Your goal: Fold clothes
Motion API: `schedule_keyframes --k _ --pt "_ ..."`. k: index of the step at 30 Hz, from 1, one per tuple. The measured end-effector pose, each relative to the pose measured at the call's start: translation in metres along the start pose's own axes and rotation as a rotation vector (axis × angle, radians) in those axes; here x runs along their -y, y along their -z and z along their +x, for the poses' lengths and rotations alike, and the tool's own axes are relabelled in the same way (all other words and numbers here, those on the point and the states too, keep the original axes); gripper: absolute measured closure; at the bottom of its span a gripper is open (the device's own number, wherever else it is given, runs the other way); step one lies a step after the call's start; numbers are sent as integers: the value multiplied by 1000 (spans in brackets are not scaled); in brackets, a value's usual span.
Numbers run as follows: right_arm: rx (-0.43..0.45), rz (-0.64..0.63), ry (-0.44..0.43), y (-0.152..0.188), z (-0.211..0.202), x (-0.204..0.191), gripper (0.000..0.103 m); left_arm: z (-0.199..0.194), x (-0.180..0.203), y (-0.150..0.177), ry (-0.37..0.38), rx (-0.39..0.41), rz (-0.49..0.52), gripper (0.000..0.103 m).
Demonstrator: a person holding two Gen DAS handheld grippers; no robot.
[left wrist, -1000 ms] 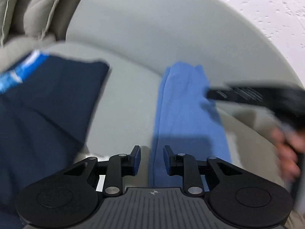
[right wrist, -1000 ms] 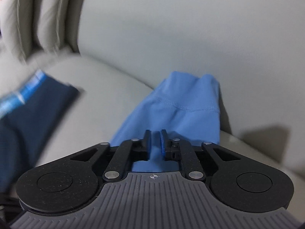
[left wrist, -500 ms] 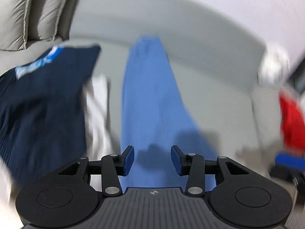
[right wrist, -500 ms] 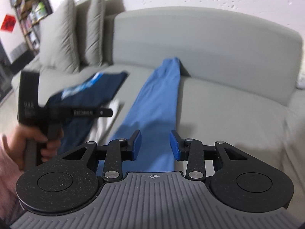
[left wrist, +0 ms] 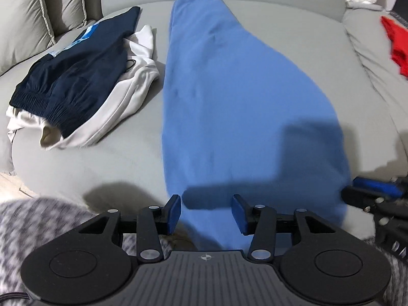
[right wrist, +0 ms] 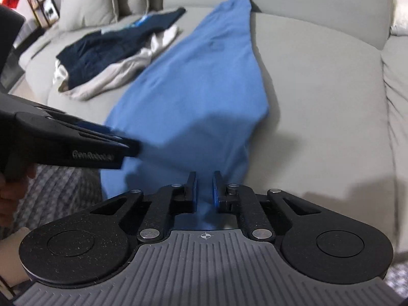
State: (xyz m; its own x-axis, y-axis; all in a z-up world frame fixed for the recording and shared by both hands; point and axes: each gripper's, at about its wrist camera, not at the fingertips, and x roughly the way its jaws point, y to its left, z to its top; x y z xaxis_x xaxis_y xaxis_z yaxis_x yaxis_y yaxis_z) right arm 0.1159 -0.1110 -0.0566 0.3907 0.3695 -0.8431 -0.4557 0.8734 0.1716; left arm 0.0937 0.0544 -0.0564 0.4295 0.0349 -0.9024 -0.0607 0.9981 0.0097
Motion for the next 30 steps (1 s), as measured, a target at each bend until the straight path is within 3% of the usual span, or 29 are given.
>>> schedule_keyframes --k 1,2,6,8,11,14,16,22,26,30 --pt "-9 5 5 2 -7 1 78 -7 -3 5 37 26 -4 56" --pt "8 -3 8 7 -15 0 75 -11 -5 7 58 46 -8 56" --pt "40 0 -33 25 -36 -4 75 -16 9 12 92 60 9 56" --pt "28 10 -62 27 -31 -6 75 -5 19 14 80 3 39 56" --pt "9 26 -77 27 -22 -7 73 27 26 16 39 -167 27 56" --pt "-54 13 -17 30 -1 -2 75 40 21 11 19 -204 -19 56" --pt "-64 17 -5 33 4 1 76 37 18 10 39 -180 -38 56" --pt "-18 72 -20 39 -27 8 67 8 15 8 164 39 -53 48" --pt "14 132 -52 40 -38 12 64 21 9 -4 168 59 -96 45" --pt "56 105 -30 32 -34 8 64 40 4 -16 148 57 -99 43"
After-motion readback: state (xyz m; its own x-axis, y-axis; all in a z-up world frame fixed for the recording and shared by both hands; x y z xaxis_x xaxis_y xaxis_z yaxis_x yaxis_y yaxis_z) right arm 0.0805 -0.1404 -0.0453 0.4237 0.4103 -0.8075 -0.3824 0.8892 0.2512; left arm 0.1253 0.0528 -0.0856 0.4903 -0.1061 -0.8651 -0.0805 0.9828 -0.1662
